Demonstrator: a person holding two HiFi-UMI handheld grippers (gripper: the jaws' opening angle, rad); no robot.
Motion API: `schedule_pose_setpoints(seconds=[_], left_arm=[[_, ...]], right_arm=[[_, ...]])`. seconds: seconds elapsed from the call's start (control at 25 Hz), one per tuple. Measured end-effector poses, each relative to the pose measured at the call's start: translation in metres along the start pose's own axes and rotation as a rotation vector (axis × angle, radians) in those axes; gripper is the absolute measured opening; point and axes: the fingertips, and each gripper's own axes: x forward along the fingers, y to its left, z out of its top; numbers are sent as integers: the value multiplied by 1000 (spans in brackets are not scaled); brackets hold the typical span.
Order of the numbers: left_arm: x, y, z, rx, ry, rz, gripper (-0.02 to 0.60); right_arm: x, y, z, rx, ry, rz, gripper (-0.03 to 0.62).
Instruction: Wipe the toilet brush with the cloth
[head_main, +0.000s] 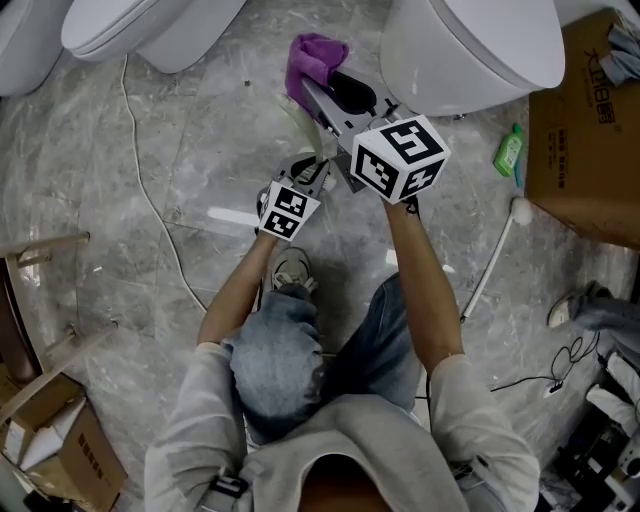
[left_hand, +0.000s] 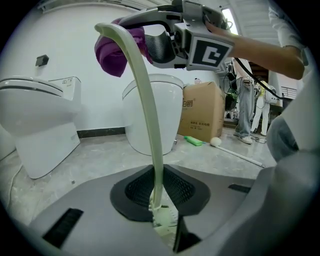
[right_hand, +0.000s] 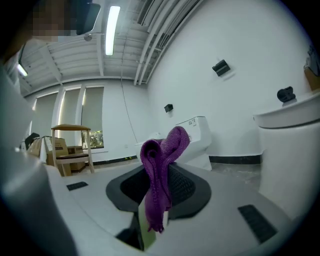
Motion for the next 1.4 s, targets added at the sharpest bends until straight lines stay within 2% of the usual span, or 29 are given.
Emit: schedule_pose_setpoints(seconds=[0.16, 0.28, 0.72, 0.96, 1.12, 1.28, 1.4], left_arm=[[-2, 1, 0, -5, 12, 1, 67], [0, 1, 0, -4, 8, -3, 67], [5, 1, 3, -20, -31, -5, 67], [7, -2, -8, -15, -2, -12, 67], [6, 0, -11, -9, 14, -6, 67], [6, 0, -11, -16, 16, -4, 66], [7, 0, -10, -18, 12, -6, 67]], right_arm=[[-6, -3, -31, 98, 39, 27, 107], [-16, -13, -52, 175, 54, 14, 107], [-41, -34, -143, 344, 175, -35, 107], [-49, -42, -187, 470, 208, -55, 107], [-50, -45, -188, 456, 207, -70, 107], [-54, -48, -176, 351, 202, -117, 107], [-57, -48, -144, 270, 155, -124, 107]])
